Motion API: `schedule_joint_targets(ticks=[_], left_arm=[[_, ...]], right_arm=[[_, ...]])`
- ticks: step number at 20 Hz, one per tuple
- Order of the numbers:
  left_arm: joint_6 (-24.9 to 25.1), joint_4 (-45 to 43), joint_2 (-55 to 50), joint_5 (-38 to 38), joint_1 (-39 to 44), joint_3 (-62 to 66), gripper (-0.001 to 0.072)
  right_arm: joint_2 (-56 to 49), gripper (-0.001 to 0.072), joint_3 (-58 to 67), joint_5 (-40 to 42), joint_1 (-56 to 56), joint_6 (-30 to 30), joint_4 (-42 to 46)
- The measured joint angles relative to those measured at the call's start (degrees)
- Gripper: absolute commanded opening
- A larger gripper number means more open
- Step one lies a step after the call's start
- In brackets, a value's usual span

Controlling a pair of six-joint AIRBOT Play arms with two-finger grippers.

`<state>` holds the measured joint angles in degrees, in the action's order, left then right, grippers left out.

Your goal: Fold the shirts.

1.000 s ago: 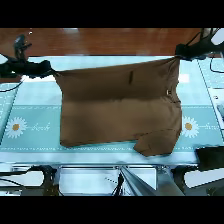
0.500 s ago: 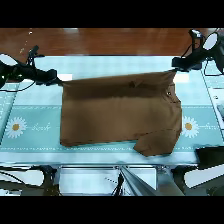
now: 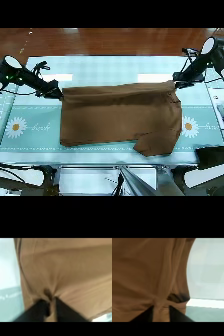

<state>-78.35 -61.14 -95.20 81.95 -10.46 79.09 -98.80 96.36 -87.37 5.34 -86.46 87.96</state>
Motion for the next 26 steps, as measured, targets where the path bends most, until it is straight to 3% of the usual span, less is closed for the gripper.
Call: schedule_joint_targets(ticks=[8,9,10,17,26], left_arm=[[-0.07,-3.58,9.49,6.93,-7.72,-4.5,0.0396],[0.37,-4.0,12.13,6.93,-9.57,-7.91,0.0484],[0.66,-4.2,14.51,6.45,-11.41,-11.72,0.0569],[5.49,1.49,24.85,3.76,-19.76,-36.79,0.0572],[8.22,1.27,25.79,0.9,-17.07,-48.7,0.058]], right_arm=[[8.13,0.0357,-4.22,-8.15,7.02,2.69,5.29],[10.49,0.0381,-7.26,-8.22,9.14,2.99,5.11],[12.7,0.0464,-10.73,-7.93,11.3,3.48,4.59],[23.76,0.0478,-34.01,3.69,24.06,10.34,-10.75],[25.4,0.0478,-38.6,8.15,26.23,14.01,-17.77]])
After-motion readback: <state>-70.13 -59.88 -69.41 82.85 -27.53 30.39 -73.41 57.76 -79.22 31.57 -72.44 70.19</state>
